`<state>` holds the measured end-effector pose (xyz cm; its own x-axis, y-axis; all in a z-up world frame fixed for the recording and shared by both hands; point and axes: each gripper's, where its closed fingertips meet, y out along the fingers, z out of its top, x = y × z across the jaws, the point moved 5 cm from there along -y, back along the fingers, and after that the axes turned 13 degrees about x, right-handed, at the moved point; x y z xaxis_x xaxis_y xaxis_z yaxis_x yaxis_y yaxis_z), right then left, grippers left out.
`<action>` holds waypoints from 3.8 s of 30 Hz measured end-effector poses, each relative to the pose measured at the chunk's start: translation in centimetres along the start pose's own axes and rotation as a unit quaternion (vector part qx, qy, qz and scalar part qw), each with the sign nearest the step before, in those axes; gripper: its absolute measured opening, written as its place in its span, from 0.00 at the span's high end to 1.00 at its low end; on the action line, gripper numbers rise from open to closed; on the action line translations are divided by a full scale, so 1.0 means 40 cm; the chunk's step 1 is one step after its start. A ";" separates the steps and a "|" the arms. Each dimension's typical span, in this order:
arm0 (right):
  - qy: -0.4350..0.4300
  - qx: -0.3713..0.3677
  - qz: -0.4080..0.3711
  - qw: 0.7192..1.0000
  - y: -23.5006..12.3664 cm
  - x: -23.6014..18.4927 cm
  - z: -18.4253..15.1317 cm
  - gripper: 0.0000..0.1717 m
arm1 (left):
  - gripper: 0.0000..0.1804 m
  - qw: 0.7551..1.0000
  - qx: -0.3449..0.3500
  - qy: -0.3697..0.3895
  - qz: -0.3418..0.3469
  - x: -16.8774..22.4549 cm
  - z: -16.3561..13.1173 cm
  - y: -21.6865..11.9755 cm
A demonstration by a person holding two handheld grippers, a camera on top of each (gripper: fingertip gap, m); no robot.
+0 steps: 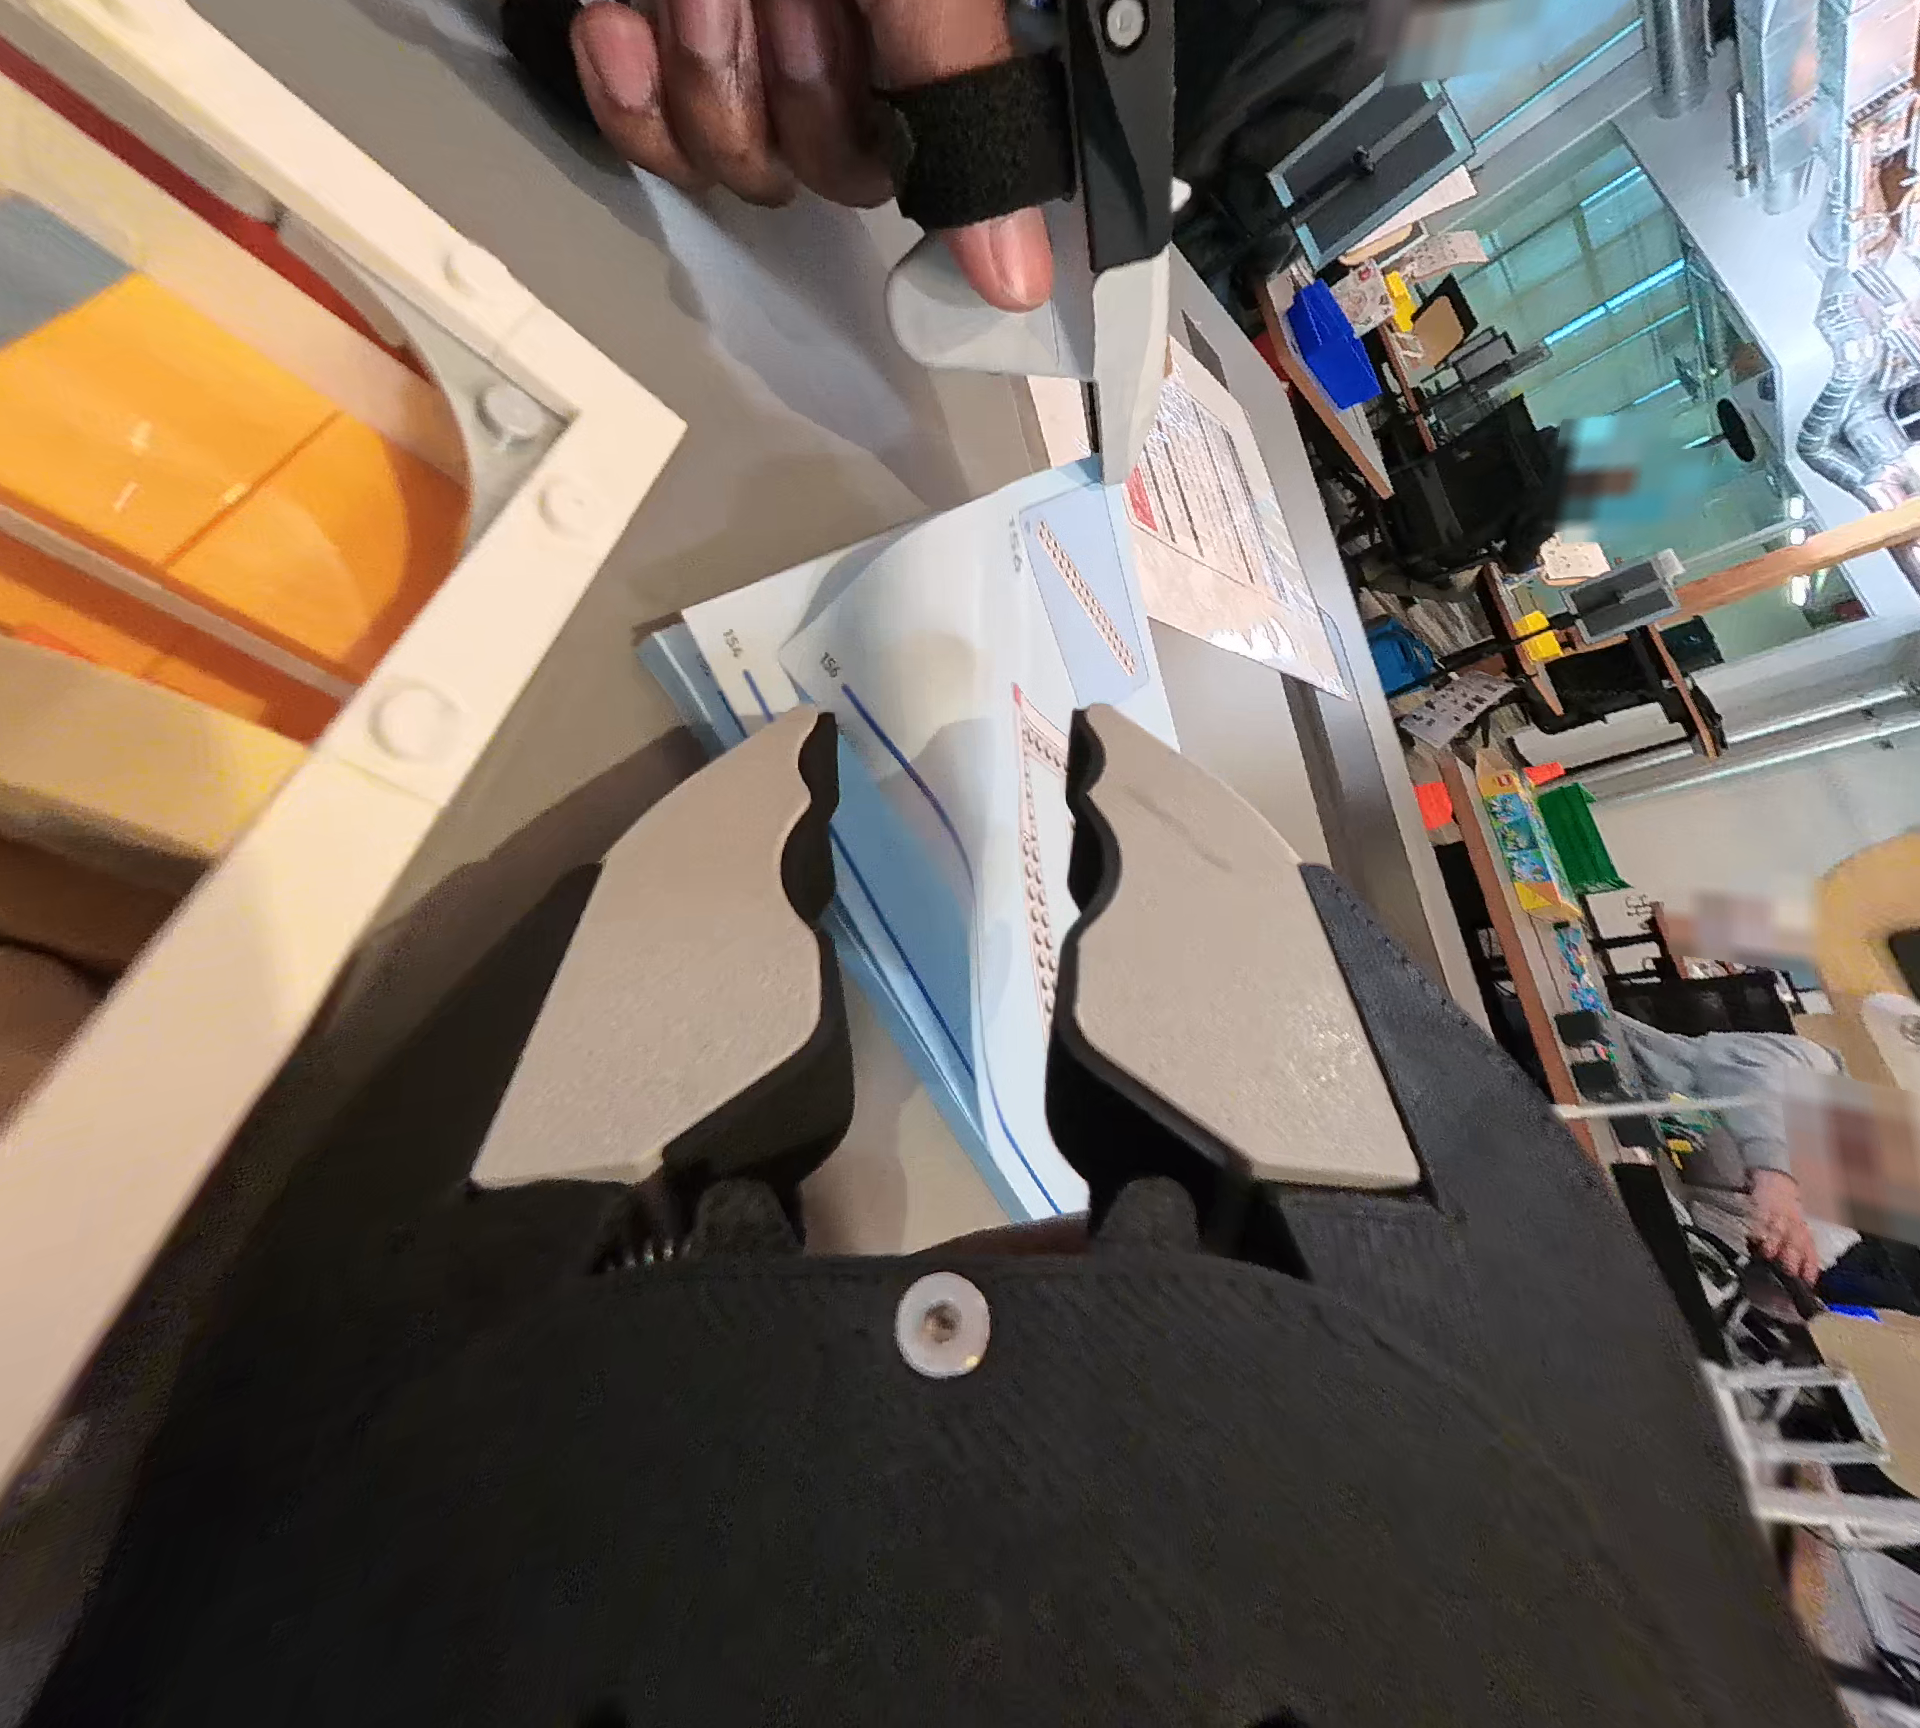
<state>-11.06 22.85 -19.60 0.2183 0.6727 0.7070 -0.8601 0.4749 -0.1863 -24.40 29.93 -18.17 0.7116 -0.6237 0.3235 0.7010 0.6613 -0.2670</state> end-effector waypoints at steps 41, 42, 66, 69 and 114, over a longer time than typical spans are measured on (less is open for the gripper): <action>0.167 -0.103 -0.228 0.954 -0.125 0.223 -0.134 1.00 | 0.76 0.999 0.027 -0.039 0.022 -0.033 0.017 -0.004; 0.181 -0.108 -0.244 0.947 -0.140 0.237 -0.144 1.00 | 0.76 0.999 0.021 -0.039 0.023 -0.034 0.012 -0.003; 0.166 -0.117 -0.231 0.952 -0.203 0.167 -0.054 0.87 | 0.61 0.981 -0.138 0.135 -0.023 0.014 -0.079 0.016; 0.131 -0.093 -0.169 0.973 -0.133 0.102 -0.030 0.87 | 0.62 0.980 -0.143 0.136 -0.025 0.015 -0.082 0.019; 0.029 -0.112 -0.056 0.992 -0.070 0.002 -0.049 0.84 | 0.67 0.975 -0.143 0.169 -0.023 0.028 -0.083 0.027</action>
<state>-7.71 22.67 -20.37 0.3384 0.6376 0.6920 -0.7065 0.6579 -0.2608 -22.70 28.58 -21.11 0.6203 -0.7836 0.0363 0.6826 0.5164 -0.5172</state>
